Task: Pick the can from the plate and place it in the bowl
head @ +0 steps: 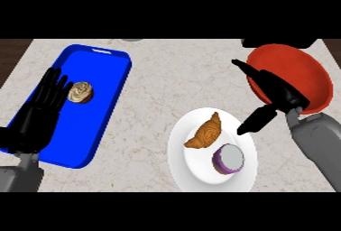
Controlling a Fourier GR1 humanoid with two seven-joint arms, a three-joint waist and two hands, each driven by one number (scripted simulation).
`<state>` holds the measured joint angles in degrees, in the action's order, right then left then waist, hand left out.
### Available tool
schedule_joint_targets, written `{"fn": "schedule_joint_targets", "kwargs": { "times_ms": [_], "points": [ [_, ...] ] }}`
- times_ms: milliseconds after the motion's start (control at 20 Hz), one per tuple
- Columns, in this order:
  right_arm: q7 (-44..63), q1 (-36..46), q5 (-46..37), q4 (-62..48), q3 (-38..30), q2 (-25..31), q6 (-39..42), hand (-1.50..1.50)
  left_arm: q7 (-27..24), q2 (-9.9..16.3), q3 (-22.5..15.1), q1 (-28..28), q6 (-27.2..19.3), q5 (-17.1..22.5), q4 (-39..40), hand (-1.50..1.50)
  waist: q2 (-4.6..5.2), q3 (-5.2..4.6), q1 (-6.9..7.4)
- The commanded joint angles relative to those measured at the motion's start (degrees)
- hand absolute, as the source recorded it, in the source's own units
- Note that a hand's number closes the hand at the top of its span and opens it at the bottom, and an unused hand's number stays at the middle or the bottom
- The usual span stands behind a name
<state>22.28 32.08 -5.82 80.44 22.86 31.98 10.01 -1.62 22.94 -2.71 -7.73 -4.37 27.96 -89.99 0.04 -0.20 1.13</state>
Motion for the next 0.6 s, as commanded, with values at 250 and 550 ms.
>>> {"fn": "schedule_joint_targets", "kwargs": {
  "times_ms": [250,550],
  "points": [
    [18.05,12.41,9.58,-4.43,10.04,3.18,34.75,-1.5,0.36,-1.57,-1.41,-2.73,-1.48,-1.81,0.55,0.0,0.12,-0.04,0.73],
    [33.92,20.76,18.83,-9.42,6.63,-6.18,37.87,-1.5,3.1,-1.35,-0.65,-0.46,-2.18,-2.03,-2.91,0.0,-0.1,0.15,-0.17]
  ]
}}
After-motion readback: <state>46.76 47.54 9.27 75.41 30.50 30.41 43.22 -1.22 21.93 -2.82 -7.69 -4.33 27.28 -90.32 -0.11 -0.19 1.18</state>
